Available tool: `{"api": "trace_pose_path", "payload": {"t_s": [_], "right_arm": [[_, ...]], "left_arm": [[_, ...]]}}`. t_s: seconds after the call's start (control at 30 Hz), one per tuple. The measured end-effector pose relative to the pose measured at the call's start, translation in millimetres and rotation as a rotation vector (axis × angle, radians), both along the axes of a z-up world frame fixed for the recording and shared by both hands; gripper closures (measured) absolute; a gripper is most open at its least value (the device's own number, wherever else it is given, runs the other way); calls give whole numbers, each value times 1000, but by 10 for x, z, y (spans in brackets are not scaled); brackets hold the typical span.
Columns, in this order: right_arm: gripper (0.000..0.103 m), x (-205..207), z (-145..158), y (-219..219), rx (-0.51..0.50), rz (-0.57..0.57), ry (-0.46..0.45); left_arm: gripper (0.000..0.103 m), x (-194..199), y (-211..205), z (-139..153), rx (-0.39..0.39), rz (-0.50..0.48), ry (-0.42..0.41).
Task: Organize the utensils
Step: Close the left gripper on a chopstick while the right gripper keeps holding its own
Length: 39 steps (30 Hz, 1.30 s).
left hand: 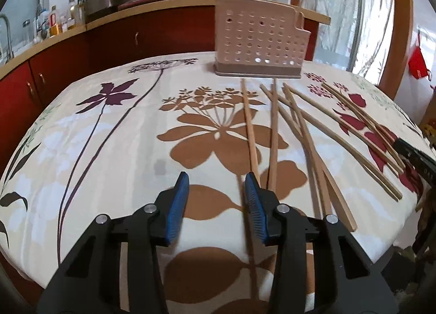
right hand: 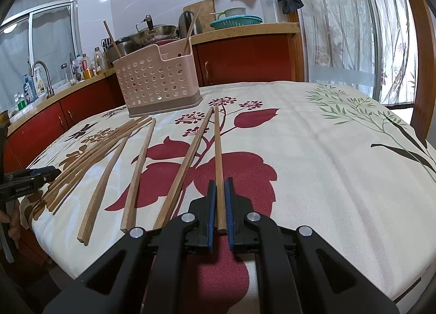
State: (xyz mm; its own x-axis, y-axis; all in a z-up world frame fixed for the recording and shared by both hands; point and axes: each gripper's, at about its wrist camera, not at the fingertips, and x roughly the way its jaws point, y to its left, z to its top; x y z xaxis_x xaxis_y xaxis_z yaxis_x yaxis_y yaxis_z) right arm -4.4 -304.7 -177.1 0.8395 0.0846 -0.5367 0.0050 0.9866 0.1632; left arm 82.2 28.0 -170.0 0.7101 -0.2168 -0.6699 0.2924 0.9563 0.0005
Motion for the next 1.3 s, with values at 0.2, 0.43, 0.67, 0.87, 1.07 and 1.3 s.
{"api": "trace_pose_path", "payload": {"t_s": [0.2,0.43,0.67,0.87,1.07,1.3], "right_arm": [[95,-2,3,0,0,-1,0],[95,-1,4,-6,1,0,1],[95,-1,9,-5,1,0,0],[95,-1,10,-6,2,0,0],[95,-3,11,-9,3,1,0],[95,-6,14,-7,4,-1,-1]], "left_arm": [[61,-26,6,37,-49,20,1],[61,-39,-86,15,-39,12,-1],[61,-42,-115,52,-53,10,-3],[61,-53,-159,56,-56,2,-9],[61,-41,-210,45,-50,-5,-5],[61,-45,-244,-8,-38,-15,5]]}}
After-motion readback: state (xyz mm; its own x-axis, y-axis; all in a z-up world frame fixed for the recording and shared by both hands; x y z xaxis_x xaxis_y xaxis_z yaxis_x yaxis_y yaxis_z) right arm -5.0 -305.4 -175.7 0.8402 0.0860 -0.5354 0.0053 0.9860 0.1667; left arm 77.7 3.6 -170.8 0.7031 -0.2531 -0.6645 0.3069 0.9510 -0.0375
